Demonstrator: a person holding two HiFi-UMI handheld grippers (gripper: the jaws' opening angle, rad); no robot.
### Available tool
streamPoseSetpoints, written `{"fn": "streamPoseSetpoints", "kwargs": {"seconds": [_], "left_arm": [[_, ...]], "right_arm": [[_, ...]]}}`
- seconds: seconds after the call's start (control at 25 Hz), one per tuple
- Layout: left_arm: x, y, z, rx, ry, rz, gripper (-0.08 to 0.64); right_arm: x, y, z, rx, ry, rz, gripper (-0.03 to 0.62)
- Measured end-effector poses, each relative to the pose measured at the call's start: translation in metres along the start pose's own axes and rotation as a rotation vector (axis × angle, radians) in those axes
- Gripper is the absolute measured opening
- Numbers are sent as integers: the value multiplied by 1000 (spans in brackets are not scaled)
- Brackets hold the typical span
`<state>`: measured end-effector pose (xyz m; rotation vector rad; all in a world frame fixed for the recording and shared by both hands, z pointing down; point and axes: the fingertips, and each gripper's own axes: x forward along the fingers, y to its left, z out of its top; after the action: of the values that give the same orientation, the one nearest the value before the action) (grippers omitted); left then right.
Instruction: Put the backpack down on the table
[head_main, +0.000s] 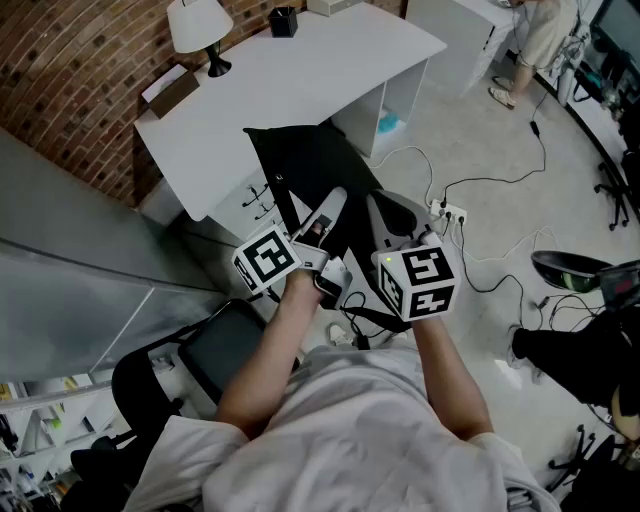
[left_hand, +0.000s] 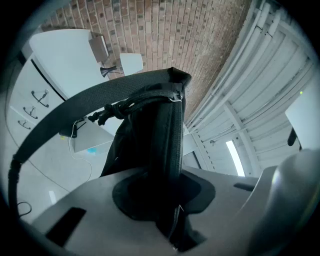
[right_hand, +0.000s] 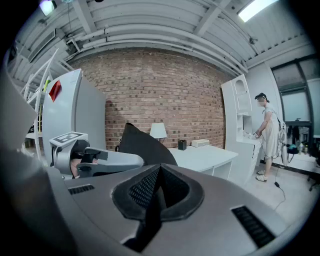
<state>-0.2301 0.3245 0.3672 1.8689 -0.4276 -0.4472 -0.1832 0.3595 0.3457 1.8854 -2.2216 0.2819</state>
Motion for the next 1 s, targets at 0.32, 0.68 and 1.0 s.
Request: {"fn": "streamPoseSetpoints", "kwargs": {"seconds": [0.32, 0.68, 1.0], "left_arm": [[-10, 5, 15, -11, -14, -2, 80], [0, 16, 36, -13, -44, 7, 80], [37, 30, 46, -4, -85, 23, 80]], "right_arm": [[11, 12, 6, -6, -11, 6, 2], [35, 4, 11, -2, -16, 29, 2], [64, -32, 11, 16, -34, 82, 2]]}}
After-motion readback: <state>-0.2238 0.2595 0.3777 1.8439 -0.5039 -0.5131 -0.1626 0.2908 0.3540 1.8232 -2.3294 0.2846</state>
